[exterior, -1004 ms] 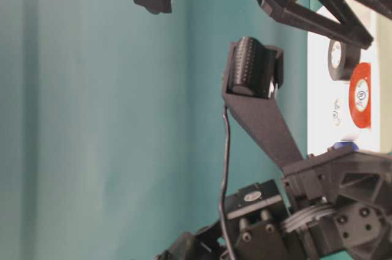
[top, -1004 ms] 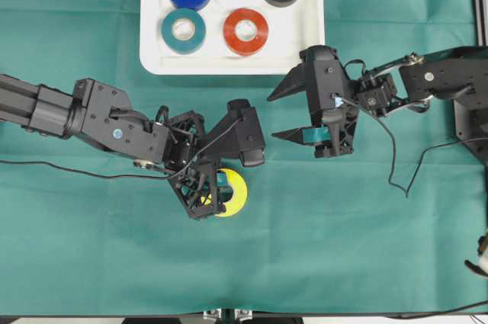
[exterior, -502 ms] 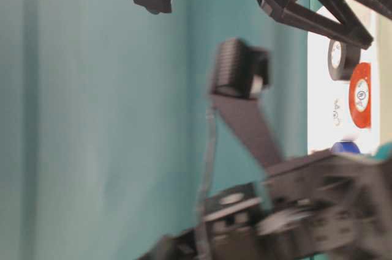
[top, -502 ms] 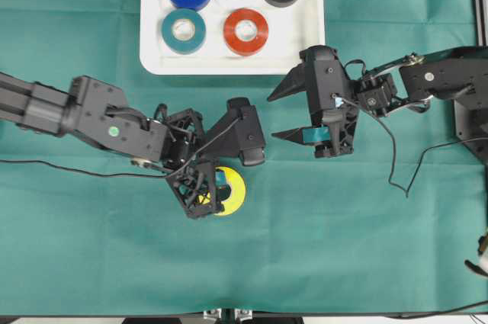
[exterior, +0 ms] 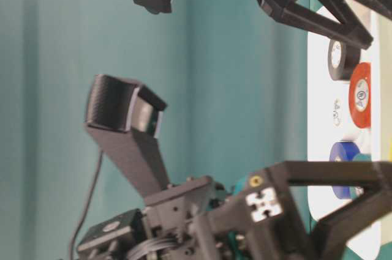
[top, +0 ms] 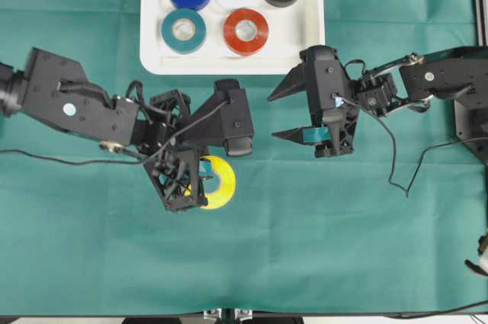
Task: Put the tape alternately from left to right into the white case.
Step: 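Lift the yellow tape roll and carry it into the white case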
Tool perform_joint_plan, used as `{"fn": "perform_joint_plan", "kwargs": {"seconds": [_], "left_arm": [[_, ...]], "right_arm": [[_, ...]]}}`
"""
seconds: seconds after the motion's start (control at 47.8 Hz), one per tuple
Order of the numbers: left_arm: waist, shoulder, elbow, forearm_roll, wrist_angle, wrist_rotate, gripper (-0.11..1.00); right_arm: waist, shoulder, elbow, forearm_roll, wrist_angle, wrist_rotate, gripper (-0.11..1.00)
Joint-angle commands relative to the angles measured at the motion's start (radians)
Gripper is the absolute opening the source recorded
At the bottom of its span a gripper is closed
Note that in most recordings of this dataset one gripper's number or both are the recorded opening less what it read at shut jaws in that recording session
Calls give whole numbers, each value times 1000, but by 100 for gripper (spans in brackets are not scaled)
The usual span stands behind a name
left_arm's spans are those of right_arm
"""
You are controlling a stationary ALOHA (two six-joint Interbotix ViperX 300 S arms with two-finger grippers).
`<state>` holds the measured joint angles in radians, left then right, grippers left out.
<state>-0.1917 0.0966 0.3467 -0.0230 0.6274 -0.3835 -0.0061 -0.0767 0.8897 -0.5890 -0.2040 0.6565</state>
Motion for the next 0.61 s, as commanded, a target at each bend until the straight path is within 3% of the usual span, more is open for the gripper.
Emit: {"fn": "perform_joint_plan", "kwargs": {"seconds": [0.0,0.209,0.376,0.585], "left_arm": [[12,-40,-28,3,3,23,-4],[52,-41,-26,3,20,77,-4],[126,-61,-15,6,29,104,-4],[222,-63,-5,8,23,195,-4]], "right_arm": [[2,-21,-11,-2,-8,0,77],[2,-21,-8,-2,-9,2,77],[2,-21,-9,0,-9,2,77],[2,-21,-9,-2,-9,0,77]]}}
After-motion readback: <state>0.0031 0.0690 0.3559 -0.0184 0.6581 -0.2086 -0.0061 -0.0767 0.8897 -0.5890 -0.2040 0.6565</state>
